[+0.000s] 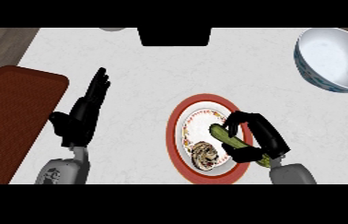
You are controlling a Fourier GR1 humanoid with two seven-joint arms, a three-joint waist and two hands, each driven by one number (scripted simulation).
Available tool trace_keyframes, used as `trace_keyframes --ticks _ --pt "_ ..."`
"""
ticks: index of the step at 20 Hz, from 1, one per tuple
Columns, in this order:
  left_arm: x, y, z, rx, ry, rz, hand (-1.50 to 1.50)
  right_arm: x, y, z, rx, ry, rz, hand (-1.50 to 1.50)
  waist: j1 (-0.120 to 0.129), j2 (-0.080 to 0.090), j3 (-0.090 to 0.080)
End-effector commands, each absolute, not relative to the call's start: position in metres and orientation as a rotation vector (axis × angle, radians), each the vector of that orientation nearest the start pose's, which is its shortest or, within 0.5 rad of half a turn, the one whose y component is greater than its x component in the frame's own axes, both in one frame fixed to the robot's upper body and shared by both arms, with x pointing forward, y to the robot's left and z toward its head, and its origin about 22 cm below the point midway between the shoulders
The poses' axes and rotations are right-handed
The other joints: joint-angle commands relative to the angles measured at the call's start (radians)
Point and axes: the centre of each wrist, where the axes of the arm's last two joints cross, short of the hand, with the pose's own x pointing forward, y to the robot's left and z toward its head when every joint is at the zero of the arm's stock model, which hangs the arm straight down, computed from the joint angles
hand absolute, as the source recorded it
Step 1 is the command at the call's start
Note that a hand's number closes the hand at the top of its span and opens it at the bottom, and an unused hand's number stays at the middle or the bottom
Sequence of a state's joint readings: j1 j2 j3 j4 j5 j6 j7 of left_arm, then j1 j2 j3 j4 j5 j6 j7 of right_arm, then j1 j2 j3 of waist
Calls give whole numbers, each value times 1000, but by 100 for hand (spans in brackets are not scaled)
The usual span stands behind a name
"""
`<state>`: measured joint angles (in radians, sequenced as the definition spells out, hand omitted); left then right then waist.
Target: Pick the squash from the plate and place it in the bowl
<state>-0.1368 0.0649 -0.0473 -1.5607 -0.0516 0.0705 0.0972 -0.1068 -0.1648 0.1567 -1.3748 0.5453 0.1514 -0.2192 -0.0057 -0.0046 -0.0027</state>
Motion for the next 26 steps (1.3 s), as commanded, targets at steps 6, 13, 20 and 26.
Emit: trace_keyframes --ticks 6,13,20,26 --pt "268 212 32 68 -1609 -95 0 263 -297 59 -205 -1816 571 150 -4 1 2" --pt "266 216 32 69 -1582 -123 0 251 -295 144 -457 -1962 571 150 3 1 2" --pt "273 209 26 62 -1586 -112 0 247 -292 217 -637 -1880 555 150 6 4 2" --pt "274 226 46 74 -1601 -122 0 272 -303 275 -704 -1866 446 150 14 4 2"
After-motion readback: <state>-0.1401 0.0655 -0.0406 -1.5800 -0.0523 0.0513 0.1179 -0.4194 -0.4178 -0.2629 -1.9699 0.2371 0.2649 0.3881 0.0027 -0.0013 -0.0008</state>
